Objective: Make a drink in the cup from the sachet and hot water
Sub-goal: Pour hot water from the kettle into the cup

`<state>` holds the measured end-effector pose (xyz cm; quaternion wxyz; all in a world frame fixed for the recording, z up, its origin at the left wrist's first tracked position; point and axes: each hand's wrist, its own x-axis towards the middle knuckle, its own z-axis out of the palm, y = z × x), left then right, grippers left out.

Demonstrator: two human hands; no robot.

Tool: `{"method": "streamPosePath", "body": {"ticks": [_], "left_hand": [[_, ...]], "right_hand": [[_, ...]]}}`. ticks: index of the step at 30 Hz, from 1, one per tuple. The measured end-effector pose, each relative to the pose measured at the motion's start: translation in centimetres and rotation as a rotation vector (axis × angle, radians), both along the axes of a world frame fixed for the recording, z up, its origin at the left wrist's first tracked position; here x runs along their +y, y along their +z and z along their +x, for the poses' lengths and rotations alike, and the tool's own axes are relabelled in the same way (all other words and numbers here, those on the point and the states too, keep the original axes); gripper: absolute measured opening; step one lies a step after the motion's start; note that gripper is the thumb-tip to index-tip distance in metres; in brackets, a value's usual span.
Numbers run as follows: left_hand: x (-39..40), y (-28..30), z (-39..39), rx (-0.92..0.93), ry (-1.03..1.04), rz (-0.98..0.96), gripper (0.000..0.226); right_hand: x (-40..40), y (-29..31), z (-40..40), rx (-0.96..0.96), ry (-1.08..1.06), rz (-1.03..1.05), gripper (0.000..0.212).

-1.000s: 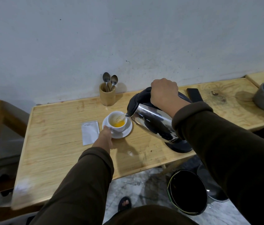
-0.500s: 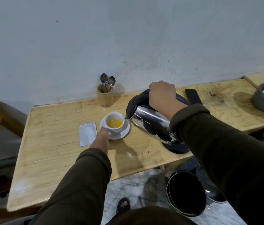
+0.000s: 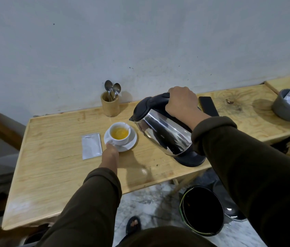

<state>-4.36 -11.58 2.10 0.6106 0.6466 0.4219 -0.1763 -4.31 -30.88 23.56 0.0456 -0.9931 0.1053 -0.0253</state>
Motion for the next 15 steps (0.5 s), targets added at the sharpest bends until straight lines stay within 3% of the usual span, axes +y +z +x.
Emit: {"method": "streamPosePath", "body": {"ticks": [3,9,15], "left_hand": [[-0.9,-0.8,-0.7,0.025,-0.096,0.135,0.063],[-4.3,-0.1,-4.2,-0.012,-0.619,0.628,0.039],[-8.4,-0.2,-6.6,-0.085,-0.914,0.664,0.040]], "right_hand": [[-1.8,-0.1,-0.7,-0.051,-0.055,0.110,0.026],[-6.4,-0.8,-3.6,-0.154,-0.292,0.396,0.027],[-9.8,-3.7,-7.8,-0.286,-0.555,0.678,0.028]]}}
